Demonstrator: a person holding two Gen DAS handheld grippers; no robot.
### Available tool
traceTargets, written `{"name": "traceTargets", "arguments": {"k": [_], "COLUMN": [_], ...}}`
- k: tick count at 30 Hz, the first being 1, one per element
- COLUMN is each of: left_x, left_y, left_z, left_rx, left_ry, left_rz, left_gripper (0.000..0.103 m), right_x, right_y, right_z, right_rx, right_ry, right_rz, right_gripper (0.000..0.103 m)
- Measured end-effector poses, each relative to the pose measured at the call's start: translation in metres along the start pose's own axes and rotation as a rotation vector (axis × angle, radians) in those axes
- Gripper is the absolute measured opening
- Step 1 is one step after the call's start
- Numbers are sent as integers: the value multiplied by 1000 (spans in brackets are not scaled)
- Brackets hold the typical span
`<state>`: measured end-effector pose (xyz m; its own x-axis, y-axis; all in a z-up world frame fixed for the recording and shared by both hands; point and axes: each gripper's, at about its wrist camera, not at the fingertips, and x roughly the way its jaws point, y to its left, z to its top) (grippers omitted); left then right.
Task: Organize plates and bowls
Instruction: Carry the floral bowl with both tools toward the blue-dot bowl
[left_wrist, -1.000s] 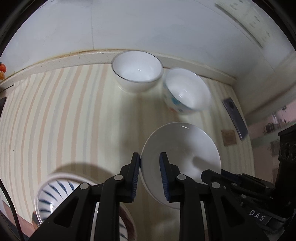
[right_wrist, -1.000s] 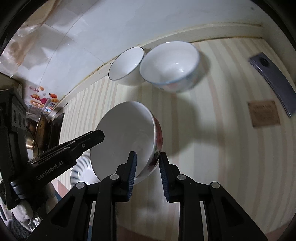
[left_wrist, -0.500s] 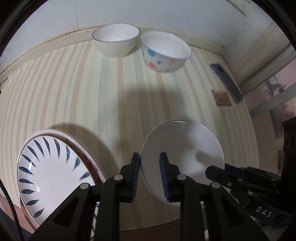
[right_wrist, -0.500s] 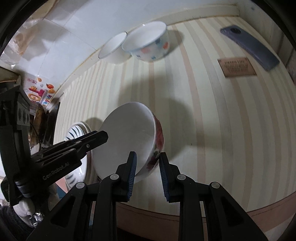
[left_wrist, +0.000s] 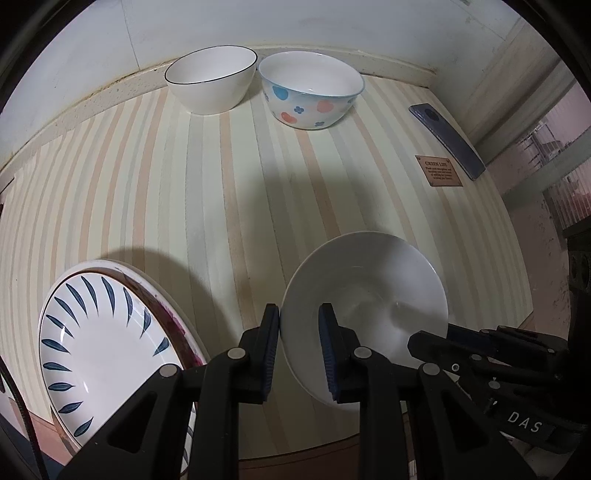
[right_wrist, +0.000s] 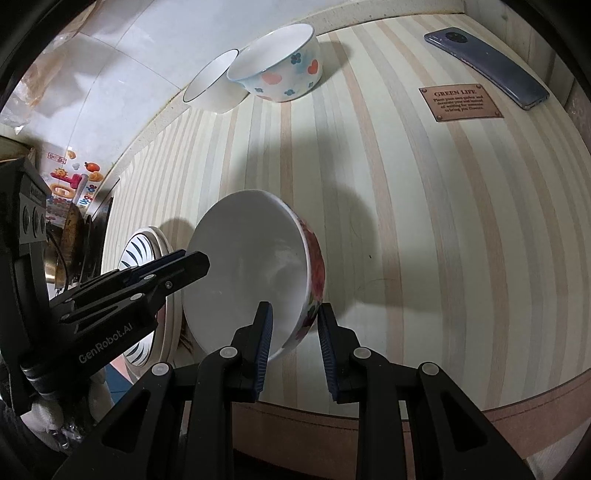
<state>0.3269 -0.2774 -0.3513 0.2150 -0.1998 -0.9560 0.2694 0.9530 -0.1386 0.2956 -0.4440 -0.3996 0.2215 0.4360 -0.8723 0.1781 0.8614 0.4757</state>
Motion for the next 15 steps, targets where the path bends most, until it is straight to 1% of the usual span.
{"name": "traceTargets", "arguments": {"k": [6, 10, 13, 15], "left_x": [1, 0, -7, -19], "left_y": [0, 1, 2, 2], "left_z": [1, 2, 1, 4], "left_rx": [1, 2, -3, 7], "left_ry": [7, 22, 36, 16], "left_rz": [-1, -8, -21, -12], "left_gripper": [19, 20, 20, 20], "right_x": [2, 5, 6, 2], "right_y": [1, -1, -5, -9], "right_z": [6, 11, 13, 14], "right_rx": [-7, -8, 8, 26], "right_ry": [22, 46, 76, 107], "right_rz": [0, -1, 19, 61], "right_gripper": [28, 30, 31, 35]}}
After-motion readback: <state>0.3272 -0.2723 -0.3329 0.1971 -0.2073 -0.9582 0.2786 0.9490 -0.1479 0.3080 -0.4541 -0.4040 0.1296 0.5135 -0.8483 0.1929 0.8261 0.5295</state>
